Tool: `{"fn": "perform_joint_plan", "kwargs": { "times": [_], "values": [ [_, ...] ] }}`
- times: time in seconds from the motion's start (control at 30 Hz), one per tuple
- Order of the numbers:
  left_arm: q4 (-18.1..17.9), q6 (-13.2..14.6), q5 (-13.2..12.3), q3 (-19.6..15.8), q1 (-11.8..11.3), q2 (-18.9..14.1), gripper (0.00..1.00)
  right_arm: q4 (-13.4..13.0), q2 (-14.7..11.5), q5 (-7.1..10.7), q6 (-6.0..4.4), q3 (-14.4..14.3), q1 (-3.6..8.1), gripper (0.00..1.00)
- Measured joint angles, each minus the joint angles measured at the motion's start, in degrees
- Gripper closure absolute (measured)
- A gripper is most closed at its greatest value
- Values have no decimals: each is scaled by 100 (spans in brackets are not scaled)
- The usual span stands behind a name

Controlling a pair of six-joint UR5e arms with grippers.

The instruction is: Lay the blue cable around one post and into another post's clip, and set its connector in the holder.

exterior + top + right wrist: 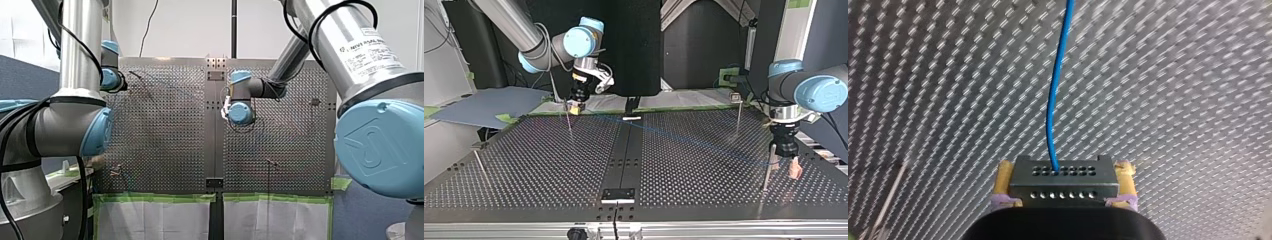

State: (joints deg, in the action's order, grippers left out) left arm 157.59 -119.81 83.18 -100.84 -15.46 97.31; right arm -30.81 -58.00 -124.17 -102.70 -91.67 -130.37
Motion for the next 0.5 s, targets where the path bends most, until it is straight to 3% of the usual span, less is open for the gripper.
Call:
{"fn": "perform_joint_plan", "kwargs": {
  "times": [0.13,0.37,0.5],
  "values": [
    [-3,1,0,-1,2,1,0,-222,199,14,-75,-221,97,100],
    [-12,2,0,-1,2,1,0,-633,604,27,-387,-631,244,100],
    [-15,-2,0,-1,2,1,0,-871,843,53,-452,-870,346,100]
  ]
}}
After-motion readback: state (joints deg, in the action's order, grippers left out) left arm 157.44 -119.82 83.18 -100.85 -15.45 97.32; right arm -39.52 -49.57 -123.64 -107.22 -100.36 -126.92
